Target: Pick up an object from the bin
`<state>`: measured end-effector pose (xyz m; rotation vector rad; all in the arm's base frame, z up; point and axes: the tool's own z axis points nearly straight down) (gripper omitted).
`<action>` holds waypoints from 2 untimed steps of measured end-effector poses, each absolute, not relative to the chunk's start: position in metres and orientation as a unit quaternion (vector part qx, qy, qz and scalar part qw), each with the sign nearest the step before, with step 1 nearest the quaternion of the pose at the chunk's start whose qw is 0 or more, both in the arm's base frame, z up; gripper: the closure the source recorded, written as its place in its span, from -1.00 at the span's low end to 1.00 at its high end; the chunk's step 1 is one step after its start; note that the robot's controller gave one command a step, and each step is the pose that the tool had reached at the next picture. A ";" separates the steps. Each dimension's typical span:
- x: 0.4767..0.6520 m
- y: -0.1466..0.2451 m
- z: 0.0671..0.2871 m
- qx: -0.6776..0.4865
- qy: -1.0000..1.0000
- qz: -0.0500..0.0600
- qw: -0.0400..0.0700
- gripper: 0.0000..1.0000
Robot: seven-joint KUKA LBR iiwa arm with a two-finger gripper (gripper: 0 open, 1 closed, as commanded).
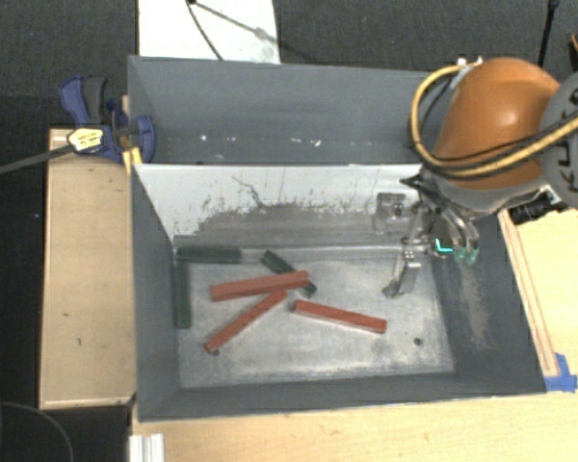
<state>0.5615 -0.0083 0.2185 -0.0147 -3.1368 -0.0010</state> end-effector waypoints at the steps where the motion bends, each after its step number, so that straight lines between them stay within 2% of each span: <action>1: 0.576 0.037 0.069 0.199 -0.980 0.000 0.003 -1.00; 2: 0.579 0.036 0.073 0.198 -0.980 0.001 -0.002 1.00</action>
Offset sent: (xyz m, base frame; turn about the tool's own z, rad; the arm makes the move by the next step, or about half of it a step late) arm 0.0152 0.0450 -0.1485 -0.4109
